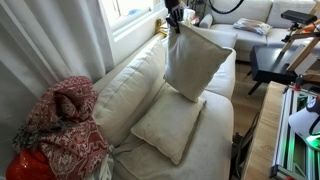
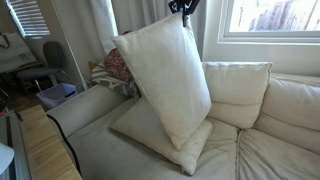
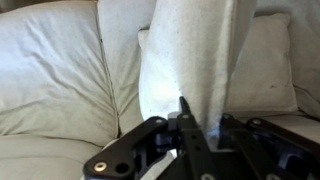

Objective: Put the white pillow on the right in a lying position and then put the other pillow on top of it

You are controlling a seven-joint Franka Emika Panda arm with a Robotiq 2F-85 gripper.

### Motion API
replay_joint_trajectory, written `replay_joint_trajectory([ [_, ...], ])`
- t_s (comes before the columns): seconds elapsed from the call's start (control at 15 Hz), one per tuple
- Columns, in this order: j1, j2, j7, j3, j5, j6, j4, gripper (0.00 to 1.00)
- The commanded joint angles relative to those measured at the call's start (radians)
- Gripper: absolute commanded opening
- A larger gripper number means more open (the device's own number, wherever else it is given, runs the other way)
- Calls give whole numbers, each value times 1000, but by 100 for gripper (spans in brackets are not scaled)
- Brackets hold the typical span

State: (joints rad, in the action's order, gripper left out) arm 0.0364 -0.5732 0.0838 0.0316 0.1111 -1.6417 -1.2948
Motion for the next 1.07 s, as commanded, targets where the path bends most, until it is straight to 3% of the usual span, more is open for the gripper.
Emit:
replay_joint_trajectory([
  [0.0, -29, 24, 103, -54, -3, 17, -78, 4],
  [0.2, -83, 24, 122, -96, 16, 4, -164, 4],
  [0.53, -210, 3, -128, -68, 128, -213, -283, 4],
  [0.73, -238, -7, -222, -65, 146, -293, -327, 4],
  [0.8, -239, -9, -240, -71, 124, -285, -329, 42],
  [1.0, -240, -10, -260, -79, 96, -268, -334, 56],
])
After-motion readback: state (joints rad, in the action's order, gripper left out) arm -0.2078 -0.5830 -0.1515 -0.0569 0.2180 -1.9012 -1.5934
